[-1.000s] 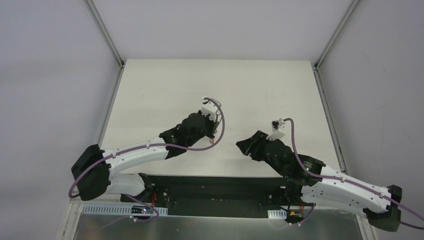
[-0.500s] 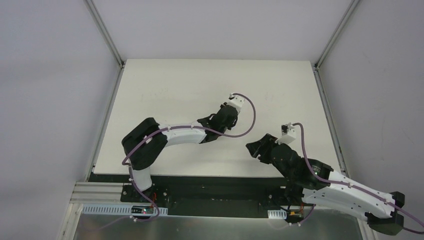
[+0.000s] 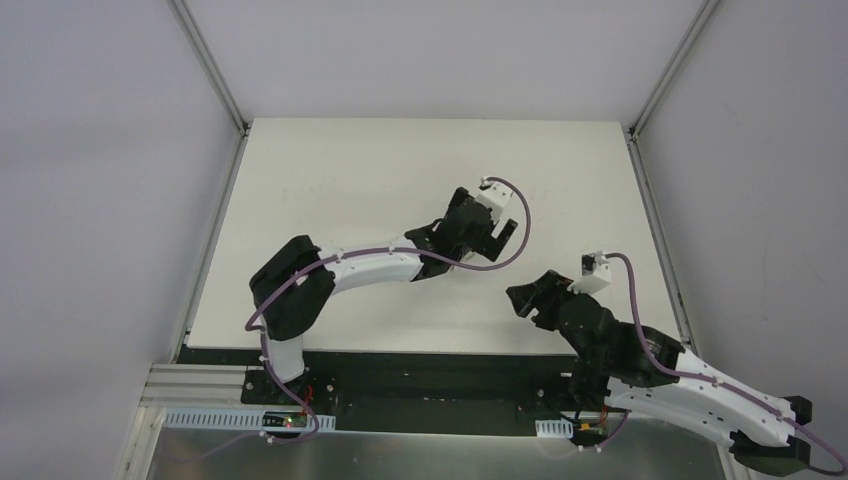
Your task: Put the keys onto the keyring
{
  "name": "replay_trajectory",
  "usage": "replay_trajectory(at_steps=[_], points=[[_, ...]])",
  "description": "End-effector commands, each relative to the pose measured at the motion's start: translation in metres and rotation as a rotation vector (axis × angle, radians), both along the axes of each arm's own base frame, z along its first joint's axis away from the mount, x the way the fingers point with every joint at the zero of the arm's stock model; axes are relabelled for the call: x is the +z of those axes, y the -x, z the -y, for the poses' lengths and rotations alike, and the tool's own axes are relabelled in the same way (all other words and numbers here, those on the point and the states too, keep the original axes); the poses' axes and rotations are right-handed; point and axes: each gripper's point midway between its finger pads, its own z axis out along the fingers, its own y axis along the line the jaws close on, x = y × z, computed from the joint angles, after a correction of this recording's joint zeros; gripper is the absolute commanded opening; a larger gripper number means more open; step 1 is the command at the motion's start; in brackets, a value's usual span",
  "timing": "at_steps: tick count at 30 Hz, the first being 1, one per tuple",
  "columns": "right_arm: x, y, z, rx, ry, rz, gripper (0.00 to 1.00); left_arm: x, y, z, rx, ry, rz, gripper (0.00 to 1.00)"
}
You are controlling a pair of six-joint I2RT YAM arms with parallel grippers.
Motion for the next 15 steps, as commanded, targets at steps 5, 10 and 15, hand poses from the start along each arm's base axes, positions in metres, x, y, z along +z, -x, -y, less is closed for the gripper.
replay_trajectory(at_steps=[5,10,15], points=[[0.025,-0.008,0.009,-0.012,0.098,0.054,0.99,0.095,0.045,-0.002,-0.105,0.107,0.032,0.99],[0.044,-0.016,0.000,-0.002,0.162,0.082,0.99,0.108,0.072,-0.027,-0.133,0.116,-0.038,0.99],[0.060,-0.030,-0.004,-0.056,0.204,0.115,0.99,0.128,0.091,-0.070,-0.083,0.126,-0.051,0.99]])
